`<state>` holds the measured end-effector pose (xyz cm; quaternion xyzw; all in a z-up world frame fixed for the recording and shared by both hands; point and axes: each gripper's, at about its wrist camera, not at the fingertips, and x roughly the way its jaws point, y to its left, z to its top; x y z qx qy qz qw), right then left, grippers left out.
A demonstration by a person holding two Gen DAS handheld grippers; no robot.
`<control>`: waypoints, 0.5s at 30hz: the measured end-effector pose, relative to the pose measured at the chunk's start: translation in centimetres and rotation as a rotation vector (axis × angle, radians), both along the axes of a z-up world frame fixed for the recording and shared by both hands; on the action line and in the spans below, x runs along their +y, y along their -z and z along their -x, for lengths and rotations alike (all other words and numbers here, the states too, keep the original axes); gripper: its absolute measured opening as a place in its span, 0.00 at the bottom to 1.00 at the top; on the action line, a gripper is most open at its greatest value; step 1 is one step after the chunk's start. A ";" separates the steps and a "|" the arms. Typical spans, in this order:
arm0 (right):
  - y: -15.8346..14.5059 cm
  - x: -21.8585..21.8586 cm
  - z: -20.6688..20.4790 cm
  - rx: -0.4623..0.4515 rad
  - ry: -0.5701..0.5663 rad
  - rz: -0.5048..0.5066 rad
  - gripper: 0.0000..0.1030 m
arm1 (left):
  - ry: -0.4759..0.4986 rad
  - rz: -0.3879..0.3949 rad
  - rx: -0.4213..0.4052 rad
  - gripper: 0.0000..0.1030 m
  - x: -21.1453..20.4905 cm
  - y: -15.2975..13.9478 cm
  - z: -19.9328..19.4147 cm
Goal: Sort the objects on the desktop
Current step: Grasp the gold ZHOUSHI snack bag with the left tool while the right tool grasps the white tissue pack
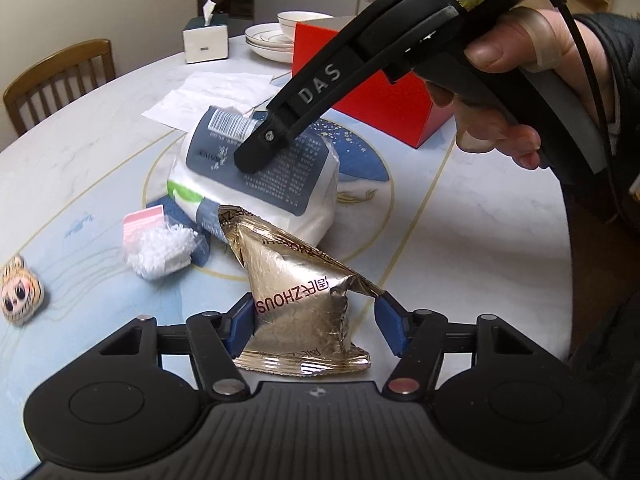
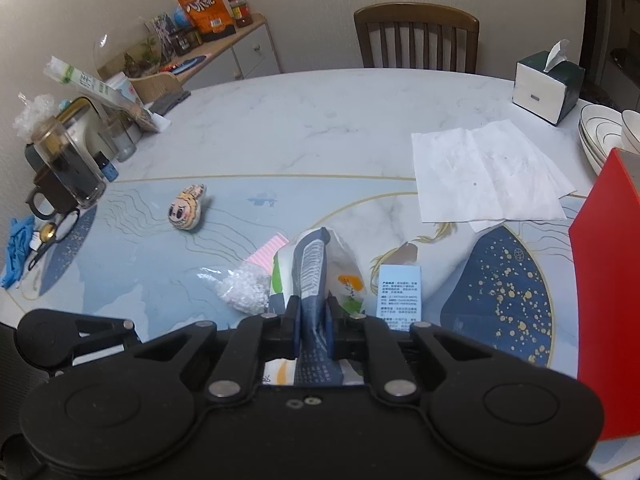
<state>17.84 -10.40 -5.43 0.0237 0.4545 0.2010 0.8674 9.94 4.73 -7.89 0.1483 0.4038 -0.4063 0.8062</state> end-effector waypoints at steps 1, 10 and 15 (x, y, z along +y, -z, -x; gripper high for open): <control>-0.1 -0.2 0.2 -0.001 0.000 -0.007 0.10 | -0.010 0.006 0.002 0.61 0.1 -0.2 0.3; -1.9 -2.6 2.4 -0.022 0.018 -0.047 0.10 | -0.127 0.062 0.019 0.61 0.1 -2.5 1.4; -2.7 -4.7 3.4 -0.029 0.038 -0.071 0.10 | -0.170 0.077 0.028 0.61 -0.6 -3.5 1.7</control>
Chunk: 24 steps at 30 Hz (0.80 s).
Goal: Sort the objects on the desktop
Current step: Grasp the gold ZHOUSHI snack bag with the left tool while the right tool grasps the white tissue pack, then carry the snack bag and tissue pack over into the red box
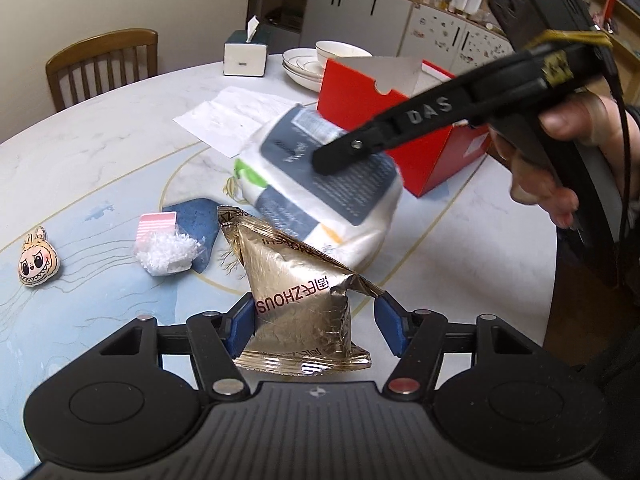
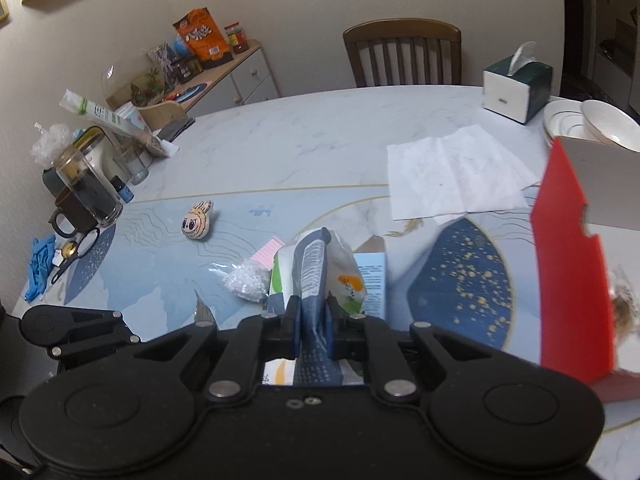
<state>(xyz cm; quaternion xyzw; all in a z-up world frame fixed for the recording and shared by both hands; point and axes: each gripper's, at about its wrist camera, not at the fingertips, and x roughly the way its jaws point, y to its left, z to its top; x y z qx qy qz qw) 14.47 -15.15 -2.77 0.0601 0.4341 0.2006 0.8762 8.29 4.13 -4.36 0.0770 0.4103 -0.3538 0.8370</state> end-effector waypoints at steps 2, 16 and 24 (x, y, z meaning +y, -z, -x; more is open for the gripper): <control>-0.3 -0.8 0.3 -0.001 0.006 -0.006 0.10 | -0.009 -0.001 -0.003 0.61 -0.5 -0.4 0.1; -2.5 -7.2 2.8 -0.020 0.048 -0.074 0.10 | -0.056 0.035 -0.033 0.61 -5.0 -3.1 -0.6; -4.7 -12.1 3.0 -0.069 0.080 -0.087 0.10 | -0.072 0.045 -0.049 0.61 -8.6 -4.8 -1.5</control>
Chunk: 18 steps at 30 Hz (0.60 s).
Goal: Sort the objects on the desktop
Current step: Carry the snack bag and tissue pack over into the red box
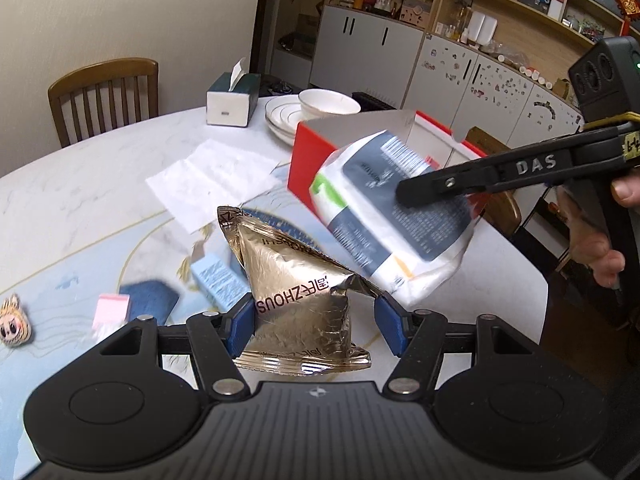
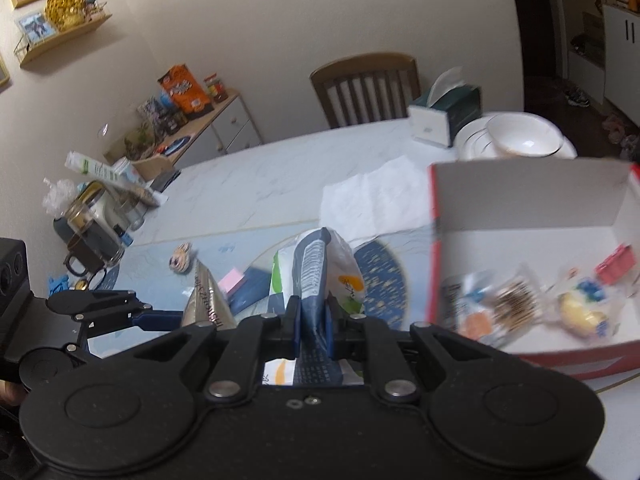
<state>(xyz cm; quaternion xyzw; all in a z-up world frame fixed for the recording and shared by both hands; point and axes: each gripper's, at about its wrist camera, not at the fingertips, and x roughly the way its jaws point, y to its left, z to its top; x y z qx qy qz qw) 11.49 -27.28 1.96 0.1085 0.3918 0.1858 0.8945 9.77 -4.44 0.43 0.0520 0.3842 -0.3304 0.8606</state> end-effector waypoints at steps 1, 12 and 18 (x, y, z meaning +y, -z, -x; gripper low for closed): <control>-0.4 -0.7 0.0 -0.009 0.004 -0.001 0.10 | -0.004 0.003 -0.002 0.61 -0.4 -0.2 -0.1; -2.1 -8.3 -2.2 -0.062 0.072 0.020 0.10 | -0.026 0.003 -0.044 0.61 -5.3 -2.3 -1.8; -1.8 -11.5 -3.3 -0.069 0.106 0.029 0.10 | -0.030 -0.009 -0.063 0.61 -8.2 -3.1 -2.9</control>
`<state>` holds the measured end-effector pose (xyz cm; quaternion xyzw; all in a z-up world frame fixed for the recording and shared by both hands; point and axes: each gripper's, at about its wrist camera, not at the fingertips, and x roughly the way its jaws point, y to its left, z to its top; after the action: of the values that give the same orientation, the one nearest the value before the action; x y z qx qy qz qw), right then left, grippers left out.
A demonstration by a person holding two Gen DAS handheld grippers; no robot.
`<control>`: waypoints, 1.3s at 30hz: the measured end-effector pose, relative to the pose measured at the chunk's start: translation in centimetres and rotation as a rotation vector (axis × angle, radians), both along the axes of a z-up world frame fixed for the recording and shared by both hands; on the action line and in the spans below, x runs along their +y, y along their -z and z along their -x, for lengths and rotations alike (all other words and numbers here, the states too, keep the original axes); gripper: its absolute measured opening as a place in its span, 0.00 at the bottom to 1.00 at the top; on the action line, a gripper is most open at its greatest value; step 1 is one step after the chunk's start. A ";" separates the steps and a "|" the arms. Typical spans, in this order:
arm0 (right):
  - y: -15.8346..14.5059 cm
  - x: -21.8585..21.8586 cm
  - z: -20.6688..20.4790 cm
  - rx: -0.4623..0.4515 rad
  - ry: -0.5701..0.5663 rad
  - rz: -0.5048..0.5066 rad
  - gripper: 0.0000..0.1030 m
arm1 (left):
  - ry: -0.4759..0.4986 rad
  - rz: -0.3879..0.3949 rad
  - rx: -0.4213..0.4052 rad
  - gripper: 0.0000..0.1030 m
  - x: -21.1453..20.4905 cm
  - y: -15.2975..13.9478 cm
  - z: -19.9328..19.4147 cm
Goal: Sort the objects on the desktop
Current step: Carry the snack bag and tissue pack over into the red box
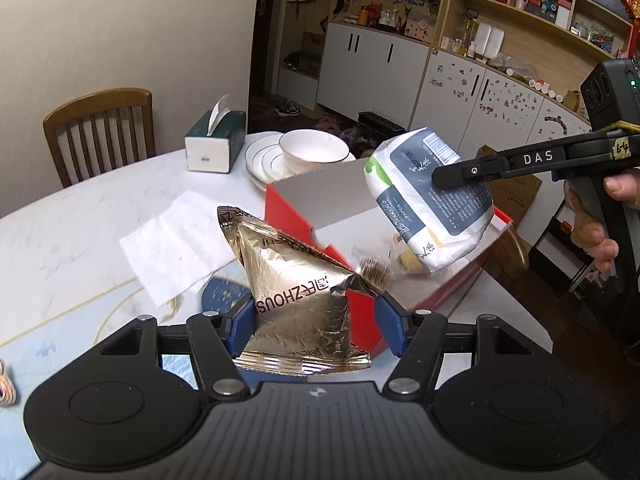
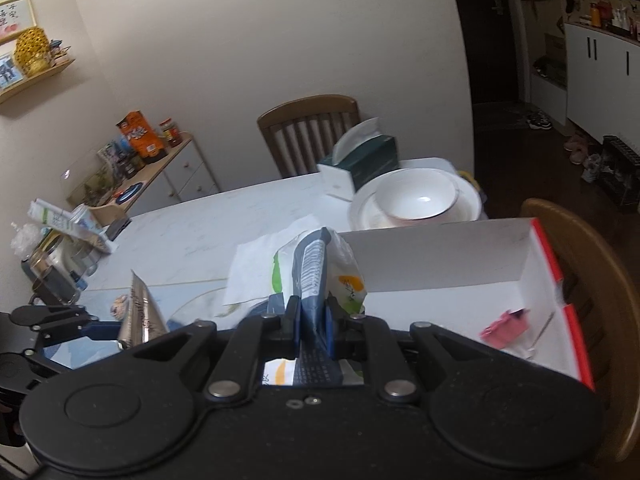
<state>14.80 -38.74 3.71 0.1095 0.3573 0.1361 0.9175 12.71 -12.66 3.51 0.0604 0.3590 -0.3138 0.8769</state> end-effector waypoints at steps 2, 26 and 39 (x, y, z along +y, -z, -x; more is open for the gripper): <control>0.3 -1.1 -0.3 0.002 0.012 0.002 0.10 | 0.006 -0.009 -0.006 0.61 -1.1 -0.1 -0.4; 4.8 -8.2 -3.7 0.085 0.035 0.074 0.10 | 0.158 -0.084 0.023 0.61 -15.9 1.1 -5.5; 7.2 -9.2 -5.3 0.137 0.049 0.112 0.10 | 0.169 -0.174 0.088 0.61 -18.9 5.0 -9.2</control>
<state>20.13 -47.92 -3.44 0.0759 0.4236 0.0854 0.8986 21.93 -31.58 -1.49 0.1525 0.4166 -0.3563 0.8223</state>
